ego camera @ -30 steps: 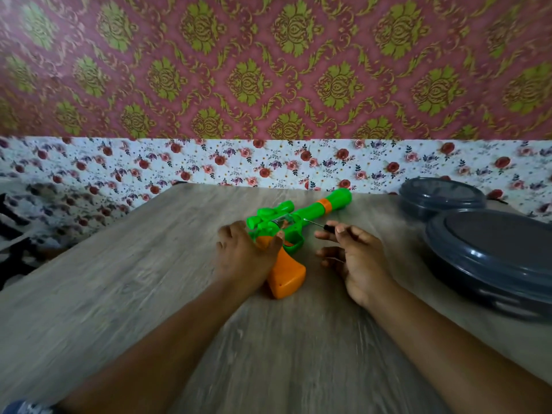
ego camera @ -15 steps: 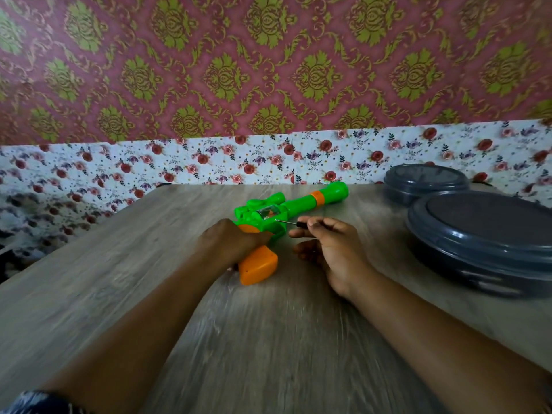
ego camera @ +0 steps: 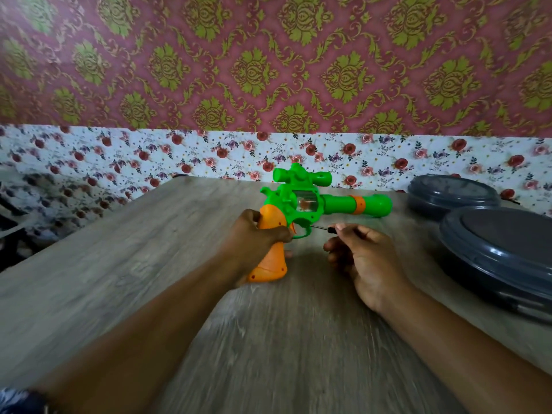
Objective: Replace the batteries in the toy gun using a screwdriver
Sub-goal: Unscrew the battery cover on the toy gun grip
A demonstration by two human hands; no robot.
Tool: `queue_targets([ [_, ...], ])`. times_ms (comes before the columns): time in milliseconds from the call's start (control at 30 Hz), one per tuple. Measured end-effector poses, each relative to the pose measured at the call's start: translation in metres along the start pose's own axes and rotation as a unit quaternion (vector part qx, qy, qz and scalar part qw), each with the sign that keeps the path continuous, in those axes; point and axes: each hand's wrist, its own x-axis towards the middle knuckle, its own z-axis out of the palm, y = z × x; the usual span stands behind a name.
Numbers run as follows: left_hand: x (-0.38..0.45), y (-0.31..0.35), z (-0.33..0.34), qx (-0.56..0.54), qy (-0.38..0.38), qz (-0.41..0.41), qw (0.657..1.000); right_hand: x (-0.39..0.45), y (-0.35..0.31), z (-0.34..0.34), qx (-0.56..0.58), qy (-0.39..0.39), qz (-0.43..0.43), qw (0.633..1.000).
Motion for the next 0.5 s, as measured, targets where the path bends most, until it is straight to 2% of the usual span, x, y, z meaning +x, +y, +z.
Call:
queue_targets([
  [200,0.008,-0.001,-0.02,0.036,0.019,-0.016,0.999,0.0,0.001,0.003,-0.012,0.009,-0.007,1.0],
  [300,0.011,-0.005,-0.024,-0.098,-0.013,-0.043,0.994,-0.001,0.001,0.003,-0.009,0.004,-0.008,1.0],
  [400,0.013,-0.011,-0.017,-0.189,-0.011,0.003,0.982,-0.001,0.002,0.003,-0.026,0.001,-0.018,0.999],
  [500,0.013,-0.012,-0.018,-0.239,-0.017,0.015,0.971,-0.002,0.003,0.006,-0.056,-0.008,-0.055,0.997],
])
